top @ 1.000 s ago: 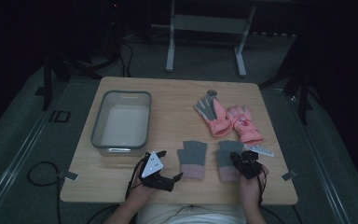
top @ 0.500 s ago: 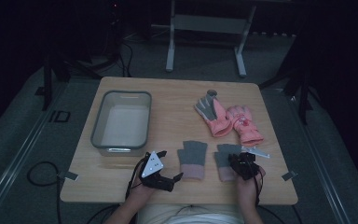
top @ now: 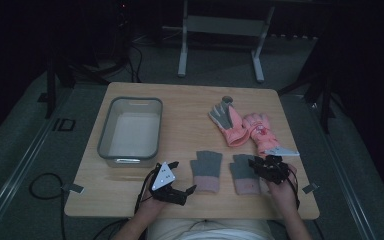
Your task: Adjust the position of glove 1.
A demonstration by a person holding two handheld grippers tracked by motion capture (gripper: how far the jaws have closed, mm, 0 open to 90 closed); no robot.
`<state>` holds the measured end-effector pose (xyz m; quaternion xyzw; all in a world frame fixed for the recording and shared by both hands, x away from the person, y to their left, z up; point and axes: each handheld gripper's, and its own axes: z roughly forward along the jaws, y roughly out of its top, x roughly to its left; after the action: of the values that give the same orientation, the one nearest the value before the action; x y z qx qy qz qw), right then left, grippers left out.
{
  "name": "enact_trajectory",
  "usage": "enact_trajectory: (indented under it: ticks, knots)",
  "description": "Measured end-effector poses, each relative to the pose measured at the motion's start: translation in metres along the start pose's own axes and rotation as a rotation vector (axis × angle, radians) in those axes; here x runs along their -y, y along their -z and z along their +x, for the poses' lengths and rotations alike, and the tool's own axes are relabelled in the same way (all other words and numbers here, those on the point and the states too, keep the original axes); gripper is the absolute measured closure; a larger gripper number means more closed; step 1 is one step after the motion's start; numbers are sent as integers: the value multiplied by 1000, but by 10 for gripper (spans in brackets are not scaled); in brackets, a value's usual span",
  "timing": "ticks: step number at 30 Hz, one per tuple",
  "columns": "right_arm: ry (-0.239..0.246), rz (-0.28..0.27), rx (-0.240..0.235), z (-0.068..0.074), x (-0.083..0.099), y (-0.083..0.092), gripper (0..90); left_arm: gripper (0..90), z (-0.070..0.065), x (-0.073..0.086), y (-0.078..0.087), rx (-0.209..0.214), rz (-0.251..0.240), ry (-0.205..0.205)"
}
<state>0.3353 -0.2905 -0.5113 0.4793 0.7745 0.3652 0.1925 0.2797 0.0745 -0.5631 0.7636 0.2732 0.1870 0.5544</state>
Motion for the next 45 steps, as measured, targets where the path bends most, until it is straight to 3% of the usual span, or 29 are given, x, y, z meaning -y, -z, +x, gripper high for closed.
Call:
enact_trajectory:
  ticks: [4, 6, 10, 13, 16, 25, 28, 34, 40, 45]
  knots:
    - [132, 46, -59, -3, -6, 1, 614, 0, 0, 0, 0, -2, -2, 4]
    - [159, 62, -91, -4, -7, 1, 615, 0, 0, 0, 0, -2, -1, 4]
    - [188, 94, -105, -4, -6, -4, 614, 0, 0, 0, 0, -2, -2, 4]
    - [179, 109, -101, -4, -2, -11, 612, 0, 0, 0, 0, -3, -1, 5]
    - [139, 121, -99, -5, 3, -17, 614, 0, 0, 0, 0, -3, -2, 4]
    - [164, 163, -62, -5, 12, -27, 623, 0, 0, 0, 0, -1, -1, 5]
    - [160, 151, -62, -5, 15, -27, 629, 0, 0, 0, 0, -3, -1, 1]
    - [172, 157, -33, 0, 16, -28, 811, 0, 0, 0, 0, -3, -1, 2]
    - [104, 154, -31, 1, 11, -22, 856, 0, 0, 0, 0, -8, -5, 5]
    - [73, 98, -7, 6, -5, -6, 856, 0, 0, 0, 0, -6, -2, 5]
